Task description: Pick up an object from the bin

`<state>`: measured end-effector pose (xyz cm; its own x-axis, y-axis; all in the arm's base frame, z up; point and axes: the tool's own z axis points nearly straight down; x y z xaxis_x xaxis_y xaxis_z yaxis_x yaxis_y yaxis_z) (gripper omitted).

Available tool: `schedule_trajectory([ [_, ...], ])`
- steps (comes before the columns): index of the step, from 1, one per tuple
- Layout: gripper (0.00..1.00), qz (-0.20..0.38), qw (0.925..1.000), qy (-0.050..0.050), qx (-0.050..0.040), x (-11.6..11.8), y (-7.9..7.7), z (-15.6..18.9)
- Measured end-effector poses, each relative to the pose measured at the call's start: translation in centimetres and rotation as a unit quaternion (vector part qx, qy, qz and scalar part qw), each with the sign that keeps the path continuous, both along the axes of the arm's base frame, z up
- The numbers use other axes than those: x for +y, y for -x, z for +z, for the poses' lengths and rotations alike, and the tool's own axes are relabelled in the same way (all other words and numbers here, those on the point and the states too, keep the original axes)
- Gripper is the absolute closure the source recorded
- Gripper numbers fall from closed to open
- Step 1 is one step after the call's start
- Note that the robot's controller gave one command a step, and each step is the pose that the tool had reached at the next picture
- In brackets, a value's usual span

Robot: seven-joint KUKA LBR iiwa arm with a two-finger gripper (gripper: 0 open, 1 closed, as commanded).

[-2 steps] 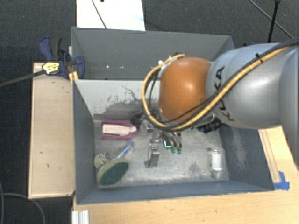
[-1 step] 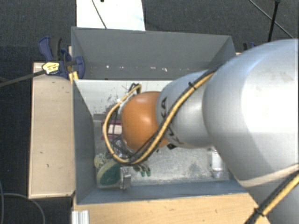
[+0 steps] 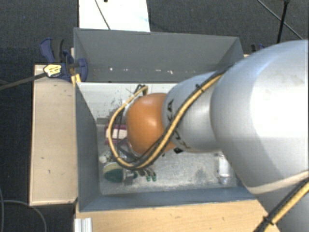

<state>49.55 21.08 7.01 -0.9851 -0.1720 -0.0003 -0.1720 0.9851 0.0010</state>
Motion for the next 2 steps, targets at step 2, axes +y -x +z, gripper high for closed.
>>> schedule_trajectory([
  [2, 1.0, 0.023, 0.9997, -0.001, -0.0051, -1.1, -2.4, 21.7],
])
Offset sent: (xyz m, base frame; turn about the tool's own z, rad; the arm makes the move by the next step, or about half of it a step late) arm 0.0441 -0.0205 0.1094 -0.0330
